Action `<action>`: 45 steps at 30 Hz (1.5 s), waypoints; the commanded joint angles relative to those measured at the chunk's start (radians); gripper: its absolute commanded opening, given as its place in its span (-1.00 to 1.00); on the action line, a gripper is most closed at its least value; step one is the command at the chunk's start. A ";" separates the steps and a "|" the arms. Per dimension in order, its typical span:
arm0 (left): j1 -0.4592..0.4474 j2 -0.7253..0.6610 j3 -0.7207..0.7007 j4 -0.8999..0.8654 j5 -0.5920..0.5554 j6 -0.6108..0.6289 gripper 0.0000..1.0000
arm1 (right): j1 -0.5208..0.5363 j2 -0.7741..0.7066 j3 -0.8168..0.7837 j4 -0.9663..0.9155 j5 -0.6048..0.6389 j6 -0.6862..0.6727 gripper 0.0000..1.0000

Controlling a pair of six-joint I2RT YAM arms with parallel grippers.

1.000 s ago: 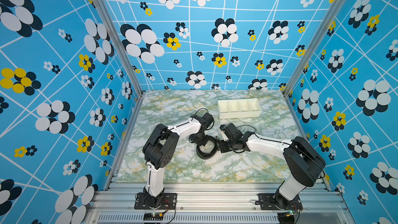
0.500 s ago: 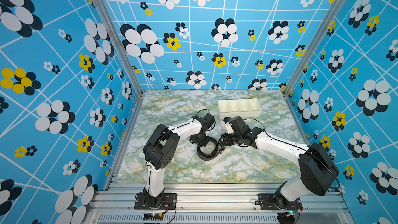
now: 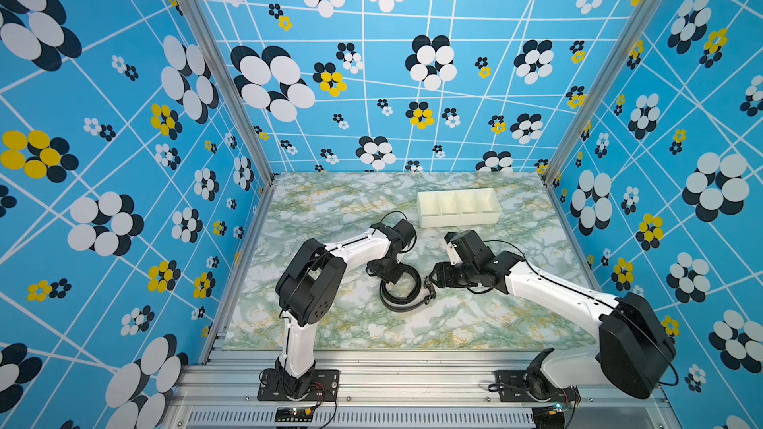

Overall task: Place the belts into the storage roll
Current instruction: Pick up the belt from the center of the board.

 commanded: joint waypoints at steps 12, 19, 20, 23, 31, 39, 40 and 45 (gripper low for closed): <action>-0.027 0.026 0.014 -0.077 0.016 -0.015 -1.00 | 0.153 0.060 -0.066 0.113 -0.090 0.471 0.47; -0.043 0.027 -0.003 -0.065 0.020 -0.020 -1.00 | 0.158 0.155 -0.069 0.223 -0.058 0.522 0.47; -0.044 0.027 -0.006 -0.063 0.020 -0.018 -1.00 | 0.159 0.168 -0.068 0.225 -0.053 0.523 0.47; -0.049 0.025 -0.016 -0.055 0.018 -0.011 -1.00 | 0.158 0.199 -0.031 0.179 -0.013 0.483 0.44; -0.052 0.022 -0.023 -0.042 0.016 0.002 -1.00 | 0.157 0.288 0.106 0.032 0.083 0.375 0.04; -0.055 0.032 -0.025 -0.032 0.029 0.003 -1.00 | 0.157 0.389 0.201 -0.056 0.126 0.308 -0.26; -0.055 0.033 -0.027 -0.031 0.031 0.003 -1.00 | 0.156 0.394 0.207 -0.061 0.137 0.305 -0.26; -0.055 0.038 -0.023 -0.027 0.037 0.004 -1.00 | 0.158 0.441 0.249 -0.093 0.153 0.273 -0.26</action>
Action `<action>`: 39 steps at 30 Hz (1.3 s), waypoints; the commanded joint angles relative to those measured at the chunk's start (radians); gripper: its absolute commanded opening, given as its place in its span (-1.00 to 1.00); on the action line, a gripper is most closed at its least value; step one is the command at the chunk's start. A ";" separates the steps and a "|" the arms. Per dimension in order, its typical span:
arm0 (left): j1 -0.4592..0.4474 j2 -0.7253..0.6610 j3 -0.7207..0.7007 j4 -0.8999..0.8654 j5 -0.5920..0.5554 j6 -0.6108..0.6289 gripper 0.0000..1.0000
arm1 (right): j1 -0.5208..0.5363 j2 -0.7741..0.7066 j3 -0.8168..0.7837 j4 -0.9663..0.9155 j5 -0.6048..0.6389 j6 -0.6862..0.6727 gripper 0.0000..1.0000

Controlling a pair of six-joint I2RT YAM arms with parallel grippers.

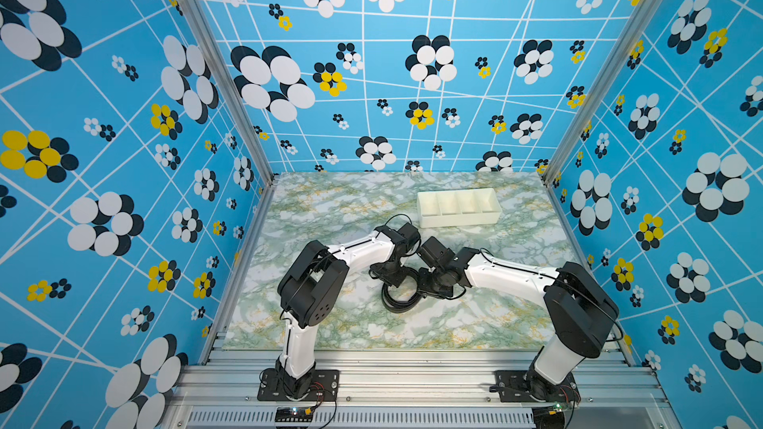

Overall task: Place the belts into the storage roll
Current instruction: Pick up the belt from the center of the board.

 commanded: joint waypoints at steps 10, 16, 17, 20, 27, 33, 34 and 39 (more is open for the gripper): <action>-0.015 0.047 -0.006 -0.031 0.057 0.006 -1.00 | 0.013 0.022 0.003 0.055 0.068 -0.003 -0.02; -0.010 0.063 0.006 -0.042 0.056 -0.003 -1.00 | 0.013 -0.040 -0.054 0.082 0.065 0.064 0.03; -0.009 0.063 0.007 -0.044 0.058 -0.007 -1.00 | 0.012 -0.044 -0.065 0.093 0.060 0.074 0.03; -0.001 0.067 0.007 -0.049 0.057 -0.016 -1.00 | 0.010 -0.065 -0.101 0.142 0.042 0.111 0.01; 0.032 0.064 -0.005 -0.055 0.072 -0.032 -1.00 | 0.002 -0.170 -0.217 0.246 0.033 0.198 0.02; 0.036 0.051 -0.005 -0.056 0.078 -0.038 -1.00 | -0.001 -0.169 -0.259 0.346 -0.002 0.234 0.12; 0.036 0.053 -0.004 -0.057 0.081 -0.039 -1.00 | -0.001 -0.163 -0.263 0.376 -0.013 0.240 0.15; 0.032 0.046 -0.009 -0.052 0.087 -0.036 -1.00 | -0.002 -0.128 -0.241 0.368 -0.019 0.243 0.25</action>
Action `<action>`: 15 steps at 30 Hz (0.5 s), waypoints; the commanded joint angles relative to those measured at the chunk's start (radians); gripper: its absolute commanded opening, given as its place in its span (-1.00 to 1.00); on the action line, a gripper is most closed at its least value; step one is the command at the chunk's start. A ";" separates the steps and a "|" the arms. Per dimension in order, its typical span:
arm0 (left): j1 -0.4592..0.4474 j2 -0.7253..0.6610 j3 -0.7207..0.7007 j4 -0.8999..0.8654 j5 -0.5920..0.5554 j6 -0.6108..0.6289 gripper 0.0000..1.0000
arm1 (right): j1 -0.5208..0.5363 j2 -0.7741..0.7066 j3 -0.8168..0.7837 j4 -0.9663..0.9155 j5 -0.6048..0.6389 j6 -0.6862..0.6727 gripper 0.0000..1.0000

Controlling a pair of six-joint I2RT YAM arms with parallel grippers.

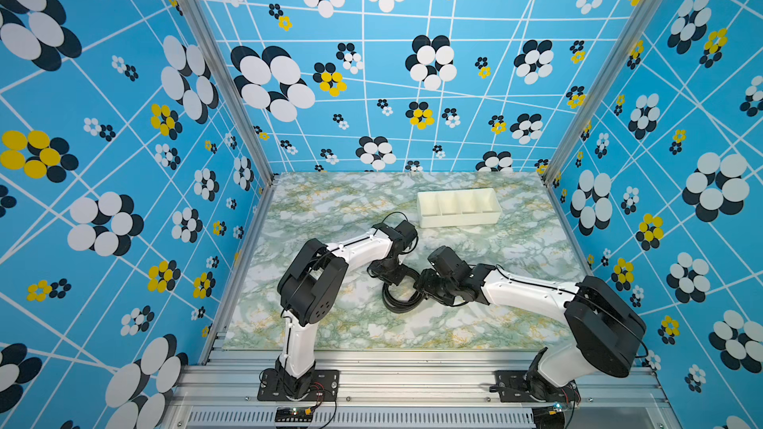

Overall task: Place the belts into the storage roll
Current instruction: Pick up the belt from the center of the board.

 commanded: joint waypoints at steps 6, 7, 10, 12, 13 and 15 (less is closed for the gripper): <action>-0.008 0.018 -0.027 -0.026 0.023 0.005 -1.00 | -0.005 0.099 0.080 -0.051 -0.015 -0.022 0.24; -0.013 0.017 -0.027 -0.027 0.017 0.006 -1.00 | -0.004 0.111 0.095 -0.071 -0.012 -0.030 0.23; -0.020 0.017 -0.027 -0.028 0.009 0.007 -1.00 | -0.005 0.136 0.130 -0.098 0.004 -0.055 0.09; -0.024 0.018 -0.031 -0.027 0.009 0.005 -1.00 | -0.004 0.156 0.160 -0.125 0.009 -0.072 -0.01; -0.024 0.019 -0.030 -0.027 0.011 0.004 -1.00 | -0.005 0.167 0.175 -0.138 0.009 -0.081 -0.07; -0.026 0.017 -0.031 -0.028 0.009 0.002 -1.00 | -0.005 0.182 0.192 -0.151 0.011 -0.087 -0.24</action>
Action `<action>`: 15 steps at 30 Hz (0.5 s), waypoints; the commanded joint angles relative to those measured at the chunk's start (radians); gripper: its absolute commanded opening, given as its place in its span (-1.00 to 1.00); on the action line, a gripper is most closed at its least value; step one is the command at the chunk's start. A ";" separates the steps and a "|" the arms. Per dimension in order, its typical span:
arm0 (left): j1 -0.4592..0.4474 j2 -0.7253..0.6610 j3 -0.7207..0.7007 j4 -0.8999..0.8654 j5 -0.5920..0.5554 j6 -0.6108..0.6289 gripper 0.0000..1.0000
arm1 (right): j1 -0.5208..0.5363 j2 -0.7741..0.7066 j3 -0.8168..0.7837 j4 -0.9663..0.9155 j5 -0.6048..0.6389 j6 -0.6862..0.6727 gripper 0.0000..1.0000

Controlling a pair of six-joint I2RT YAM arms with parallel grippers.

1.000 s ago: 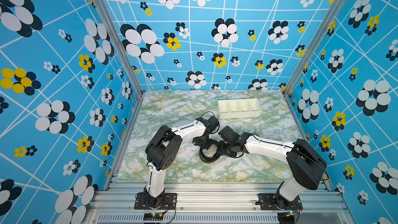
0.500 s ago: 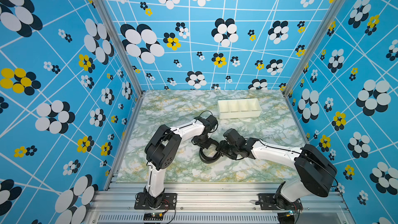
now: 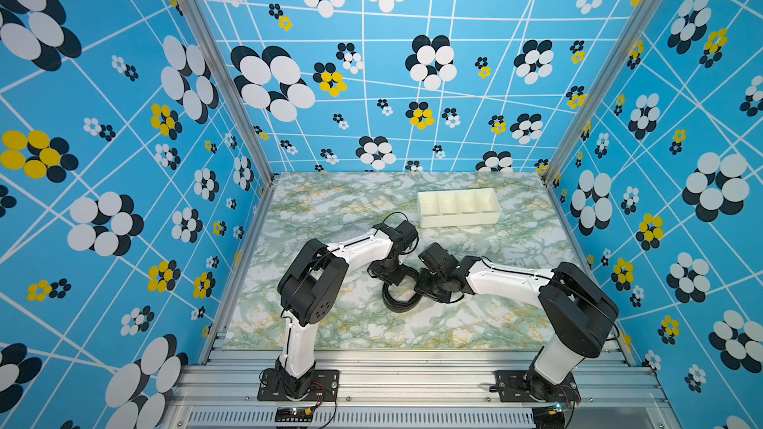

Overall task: Place the belts into the storage roll
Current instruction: Pick up the belt from the center of the board.

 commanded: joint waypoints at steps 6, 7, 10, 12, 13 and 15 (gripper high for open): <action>-0.012 0.004 -0.028 -0.030 0.023 0.002 -1.00 | 0.002 0.051 0.050 -0.006 0.010 -0.040 -0.68; -0.008 0.002 -0.029 -0.028 0.036 0.002 -1.00 | 0.001 0.056 0.050 -0.002 0.006 -0.041 -0.70; -0.001 0.001 -0.027 -0.024 0.053 -0.005 -1.00 | 0.000 0.077 0.064 -0.014 -0.007 -0.061 -0.64; 0.002 0.003 -0.020 -0.029 0.053 -0.006 -1.00 | 0.000 0.096 0.079 -0.036 -0.005 -0.075 -0.64; 0.003 0.004 -0.017 -0.031 0.053 -0.007 -1.00 | 0.002 0.111 0.086 -0.039 -0.014 -0.083 -0.65; 0.006 0.005 -0.011 -0.032 0.057 -0.009 -1.00 | 0.001 0.139 0.104 -0.046 -0.042 -0.102 -0.61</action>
